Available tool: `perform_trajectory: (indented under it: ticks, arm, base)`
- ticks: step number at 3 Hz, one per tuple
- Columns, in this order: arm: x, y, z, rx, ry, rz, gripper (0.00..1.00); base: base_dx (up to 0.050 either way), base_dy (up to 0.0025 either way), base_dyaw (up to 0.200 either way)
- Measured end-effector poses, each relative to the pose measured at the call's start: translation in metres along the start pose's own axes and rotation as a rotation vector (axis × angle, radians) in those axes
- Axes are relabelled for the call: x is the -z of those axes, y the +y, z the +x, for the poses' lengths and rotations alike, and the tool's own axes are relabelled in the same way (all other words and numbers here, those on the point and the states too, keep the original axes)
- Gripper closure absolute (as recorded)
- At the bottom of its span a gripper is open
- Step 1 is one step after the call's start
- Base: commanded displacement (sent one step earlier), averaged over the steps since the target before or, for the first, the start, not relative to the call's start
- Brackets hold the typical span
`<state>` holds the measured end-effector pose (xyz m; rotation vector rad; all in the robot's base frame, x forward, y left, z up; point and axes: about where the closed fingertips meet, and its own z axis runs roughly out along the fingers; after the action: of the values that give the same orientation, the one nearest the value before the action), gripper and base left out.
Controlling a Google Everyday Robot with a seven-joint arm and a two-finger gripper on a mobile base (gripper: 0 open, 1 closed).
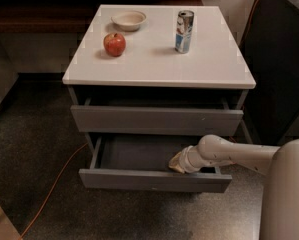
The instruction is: Place redbull can into middle drawer
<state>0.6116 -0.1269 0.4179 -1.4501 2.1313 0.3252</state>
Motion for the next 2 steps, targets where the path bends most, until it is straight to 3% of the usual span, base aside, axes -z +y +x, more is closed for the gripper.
perform_trajectory:
  ticks: [2]
  arm:
    - [0.004, 0.038, 0.004, -0.05, -0.029, -0.052, 1.0]
  base:
    - [0.0, 0.0, 0.0]
